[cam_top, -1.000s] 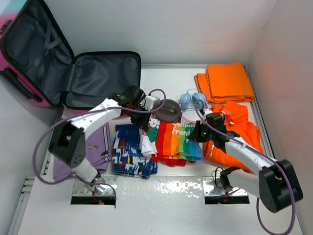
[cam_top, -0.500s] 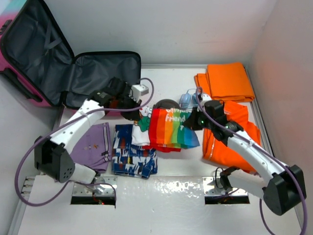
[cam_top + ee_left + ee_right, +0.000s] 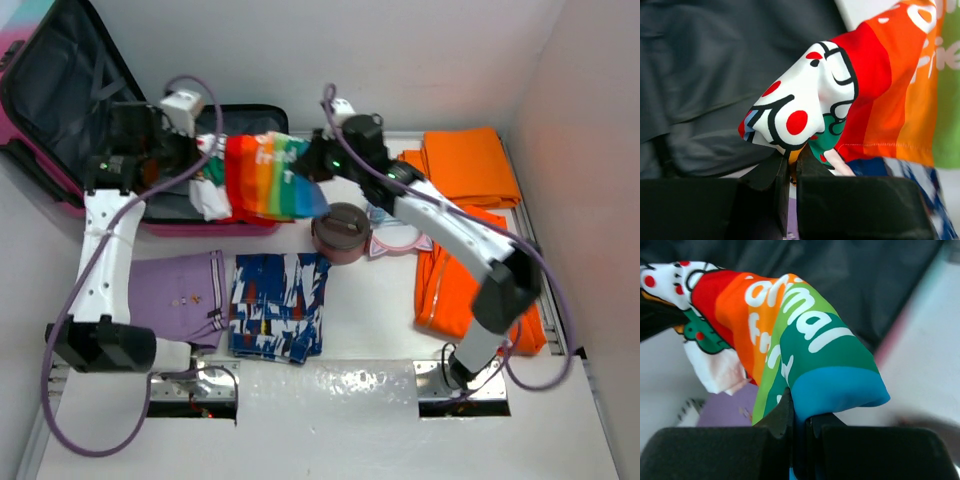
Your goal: Pack the luggage
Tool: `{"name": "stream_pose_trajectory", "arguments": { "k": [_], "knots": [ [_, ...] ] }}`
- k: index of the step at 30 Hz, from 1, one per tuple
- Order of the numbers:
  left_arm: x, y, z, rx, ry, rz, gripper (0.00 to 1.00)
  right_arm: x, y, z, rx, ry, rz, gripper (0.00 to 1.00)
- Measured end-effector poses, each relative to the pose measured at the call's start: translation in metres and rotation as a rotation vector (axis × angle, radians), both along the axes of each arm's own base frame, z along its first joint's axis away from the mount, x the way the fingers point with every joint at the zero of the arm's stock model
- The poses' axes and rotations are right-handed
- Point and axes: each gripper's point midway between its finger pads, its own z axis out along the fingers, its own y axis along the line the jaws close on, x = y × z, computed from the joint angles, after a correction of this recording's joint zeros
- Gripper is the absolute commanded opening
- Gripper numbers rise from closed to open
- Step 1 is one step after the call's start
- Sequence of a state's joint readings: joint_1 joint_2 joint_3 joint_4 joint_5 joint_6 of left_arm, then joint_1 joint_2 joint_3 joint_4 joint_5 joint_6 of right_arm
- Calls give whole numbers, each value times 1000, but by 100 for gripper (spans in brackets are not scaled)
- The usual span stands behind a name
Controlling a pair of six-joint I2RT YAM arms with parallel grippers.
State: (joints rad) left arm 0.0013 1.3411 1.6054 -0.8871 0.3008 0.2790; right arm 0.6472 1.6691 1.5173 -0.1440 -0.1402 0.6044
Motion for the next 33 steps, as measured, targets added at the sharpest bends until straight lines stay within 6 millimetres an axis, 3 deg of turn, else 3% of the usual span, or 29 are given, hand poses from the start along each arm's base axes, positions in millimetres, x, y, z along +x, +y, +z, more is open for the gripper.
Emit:
{"name": "stream_pose_trajectory", "arguments": {
  "k": [3,5,8,10,12,15,17,20,24,27,28,31,33],
  "knots": [
    [26,49,10,4,-24,136,0,39,52,11,75,-29,16,0],
    [38,74,6,0,-21,201,0,62,84,5,116,-38,21,0],
    [59,115,-19,-11,23,299,0,90,124,-26,146,-21,12,0],
    [69,130,-36,-10,52,330,0,104,148,-46,179,-14,7,0],
    [80,138,-53,-14,79,341,0,114,160,-79,184,14,-20,0],
    [96,147,-80,-20,124,349,0,117,165,-131,140,68,-61,0],
    [107,153,-100,-24,164,353,0,118,161,-155,101,96,-93,0],
    [117,161,-126,-26,207,366,0,124,156,-161,84,95,-132,1],
    [124,173,-150,-22,250,390,0,135,154,-157,82,56,-160,23],
    [140,186,-170,-7,266,414,2,145,151,-168,63,33,-186,35],
    [147,191,-176,0,268,422,6,148,147,-175,51,36,-198,46],
    [170,207,-199,39,276,446,44,156,134,-190,3,40,-224,51],
    [183,218,-210,66,274,462,56,159,129,-192,-13,31,-225,52]
  ]
}}
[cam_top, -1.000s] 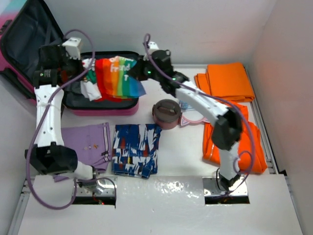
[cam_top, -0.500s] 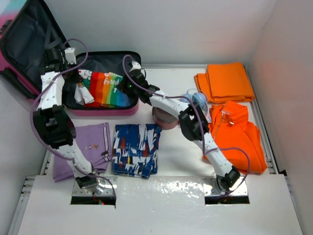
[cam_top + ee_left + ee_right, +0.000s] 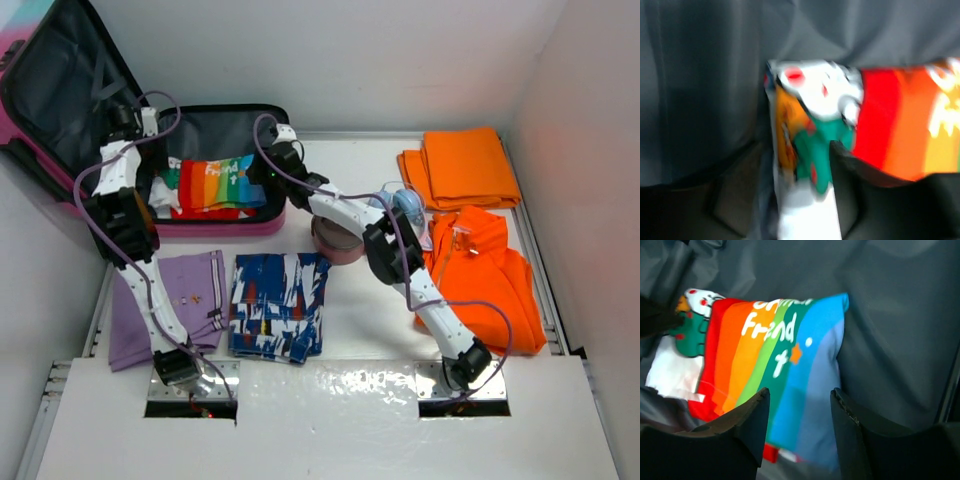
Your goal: Pack the luggage
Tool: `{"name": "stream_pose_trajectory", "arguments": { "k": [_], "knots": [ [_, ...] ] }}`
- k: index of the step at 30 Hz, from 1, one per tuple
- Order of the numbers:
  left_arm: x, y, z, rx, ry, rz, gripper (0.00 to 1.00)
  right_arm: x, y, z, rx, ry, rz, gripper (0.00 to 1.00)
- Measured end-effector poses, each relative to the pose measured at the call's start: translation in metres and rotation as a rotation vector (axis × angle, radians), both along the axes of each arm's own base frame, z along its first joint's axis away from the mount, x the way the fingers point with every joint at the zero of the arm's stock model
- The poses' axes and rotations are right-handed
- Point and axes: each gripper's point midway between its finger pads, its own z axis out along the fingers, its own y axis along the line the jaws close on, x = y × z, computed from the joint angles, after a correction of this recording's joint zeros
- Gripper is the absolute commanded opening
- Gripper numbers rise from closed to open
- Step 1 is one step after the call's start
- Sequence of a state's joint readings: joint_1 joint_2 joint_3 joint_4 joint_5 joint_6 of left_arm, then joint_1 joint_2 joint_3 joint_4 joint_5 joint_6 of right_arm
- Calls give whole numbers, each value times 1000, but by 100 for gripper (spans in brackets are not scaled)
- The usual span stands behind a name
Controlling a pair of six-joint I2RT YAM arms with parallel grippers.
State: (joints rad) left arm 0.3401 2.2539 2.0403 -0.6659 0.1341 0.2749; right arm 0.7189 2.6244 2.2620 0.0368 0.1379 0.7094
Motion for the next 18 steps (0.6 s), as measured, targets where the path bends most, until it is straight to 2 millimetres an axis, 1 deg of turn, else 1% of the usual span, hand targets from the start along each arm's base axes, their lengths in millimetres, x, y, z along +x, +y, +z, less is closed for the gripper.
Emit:
{"name": "stream_pose_trajectory", "arguments": {
  "k": [1,2,3,5,7,9,12,13,15,17,18],
  "knots": [
    [6,5,-4,14,-2,7,62,1,-2,1,-8,-8,1,52],
    [11,8,-7,19,-4,8,79,1,-3,2,-19,-16,6,52],
    [13,8,-8,20,-4,4,86,0,-3,2,-27,-23,11,52],
    [16,0,-6,19,-8,-13,86,-4,-5,3,-45,-30,23,52],
    [23,-3,2,42,-30,-21,85,-8,-6,8,-62,-38,37,51],
    [27,-2,11,51,-51,-21,82,-11,-9,18,-71,-52,45,50],
    [27,-3,34,47,-97,-27,77,-15,-13,40,-82,-83,59,49],
    [26,-6,45,47,-123,-33,75,-17,-15,49,-84,-94,63,49],
    [15,-14,71,46,-161,-45,75,-24,-22,69,-92,-118,70,50],
    [5,-24,105,53,-215,-64,73,-32,-31,87,-121,-130,78,54],
    [1,-32,121,54,-244,-80,70,-37,-37,102,-124,-144,79,57]
  ]
}}
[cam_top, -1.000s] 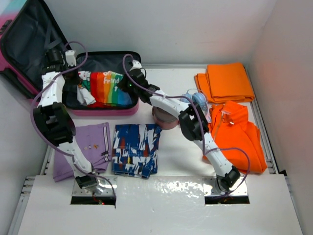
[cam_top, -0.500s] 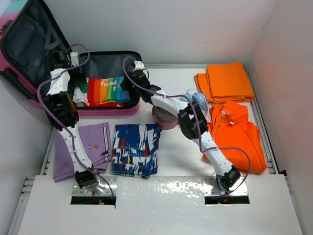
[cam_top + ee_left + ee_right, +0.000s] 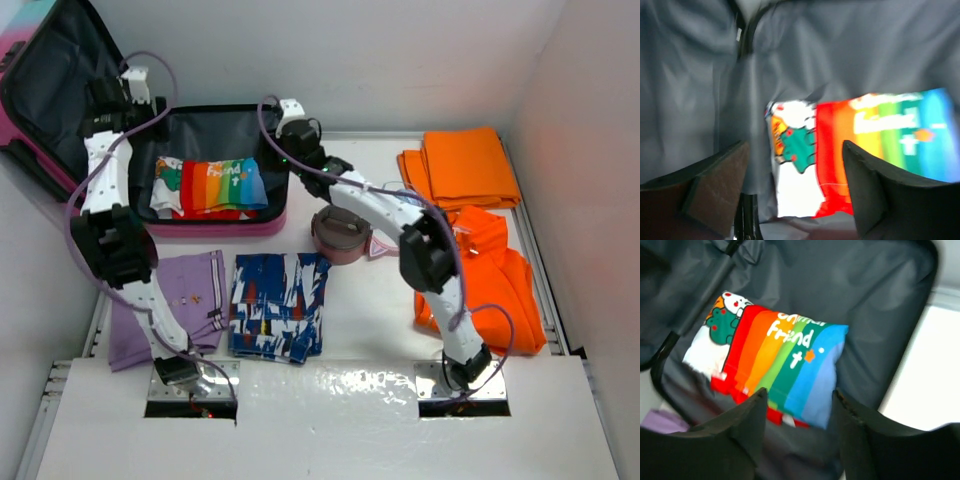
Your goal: Pack the luggage
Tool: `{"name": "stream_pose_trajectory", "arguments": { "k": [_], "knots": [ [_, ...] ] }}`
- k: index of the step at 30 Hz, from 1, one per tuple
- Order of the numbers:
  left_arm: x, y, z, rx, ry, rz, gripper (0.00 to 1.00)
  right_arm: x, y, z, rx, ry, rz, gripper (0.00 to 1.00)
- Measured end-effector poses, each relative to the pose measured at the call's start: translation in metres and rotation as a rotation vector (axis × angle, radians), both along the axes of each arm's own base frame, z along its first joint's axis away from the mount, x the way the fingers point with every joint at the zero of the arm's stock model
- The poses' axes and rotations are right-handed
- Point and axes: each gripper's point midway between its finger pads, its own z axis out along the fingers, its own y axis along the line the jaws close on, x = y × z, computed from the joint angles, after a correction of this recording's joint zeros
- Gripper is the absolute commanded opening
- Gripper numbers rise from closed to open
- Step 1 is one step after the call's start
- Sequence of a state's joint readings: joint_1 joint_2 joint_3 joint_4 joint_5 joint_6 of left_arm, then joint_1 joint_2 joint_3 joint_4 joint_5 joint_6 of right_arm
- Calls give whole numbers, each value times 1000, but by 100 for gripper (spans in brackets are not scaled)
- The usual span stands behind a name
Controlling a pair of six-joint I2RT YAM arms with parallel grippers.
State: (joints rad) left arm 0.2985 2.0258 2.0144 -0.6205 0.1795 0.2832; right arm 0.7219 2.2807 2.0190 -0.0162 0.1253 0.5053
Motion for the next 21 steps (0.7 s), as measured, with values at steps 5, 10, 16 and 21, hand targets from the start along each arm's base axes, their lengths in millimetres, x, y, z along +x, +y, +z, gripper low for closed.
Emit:
{"name": "stream_pose_trajectory", "arguments": {
  "k": [5,10,16,21],
  "knots": [
    [-14,-63,70,22,-115,-161,62,-37,-50,61,-94,-34,13,67],
    [-30,-180,76,72,-91,-477,62,-87,-174,65,-102,98,-88,69],
    [-93,-359,34,133,-25,-1009,67,-135,-364,22,-242,270,-506,75],
    [-163,-458,-12,249,18,-1387,77,-186,-387,12,-338,283,-488,77]
  ]
}}
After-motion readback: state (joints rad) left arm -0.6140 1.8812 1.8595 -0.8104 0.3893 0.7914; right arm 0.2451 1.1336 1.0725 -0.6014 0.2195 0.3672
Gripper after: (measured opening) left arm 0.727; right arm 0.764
